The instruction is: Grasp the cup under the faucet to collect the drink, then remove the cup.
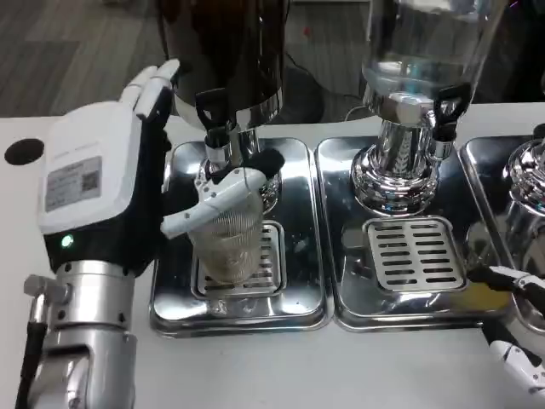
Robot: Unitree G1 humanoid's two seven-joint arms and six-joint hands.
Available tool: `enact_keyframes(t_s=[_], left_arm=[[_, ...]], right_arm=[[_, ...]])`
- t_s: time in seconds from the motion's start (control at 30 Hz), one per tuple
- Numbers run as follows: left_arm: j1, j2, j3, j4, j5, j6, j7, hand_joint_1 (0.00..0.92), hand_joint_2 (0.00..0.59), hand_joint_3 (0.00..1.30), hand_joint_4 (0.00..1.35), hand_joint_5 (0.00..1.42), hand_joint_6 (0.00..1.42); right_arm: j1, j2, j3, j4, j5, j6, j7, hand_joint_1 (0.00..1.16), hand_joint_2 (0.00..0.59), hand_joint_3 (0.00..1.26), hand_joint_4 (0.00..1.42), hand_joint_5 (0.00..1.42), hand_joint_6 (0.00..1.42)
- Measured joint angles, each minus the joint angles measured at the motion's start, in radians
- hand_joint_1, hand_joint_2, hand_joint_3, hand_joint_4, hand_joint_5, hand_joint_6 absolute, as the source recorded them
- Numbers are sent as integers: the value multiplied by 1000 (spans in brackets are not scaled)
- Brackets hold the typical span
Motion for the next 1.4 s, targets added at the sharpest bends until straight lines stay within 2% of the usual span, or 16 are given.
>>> enact_keyframes(t_s=[0.5,1.1,1.4], left_arm=[[-53,-76,-18,-2,-6,-1,-82,19,20,316,256,704,872],[3,-75,-7,-68,-6,-21,-105,19,20,341,298,728,890],[46,-61,44,-102,-14,-55,-133,19,21,342,299,728,882]], right_arm=[[30,-1,-16,1,20,-9,2,539,390,293,190,194,25],[29,3,-17,4,23,-13,8,537,390,273,187,194,45],[33,20,-14,-4,22,-13,8,536,391,266,183,194,45]])
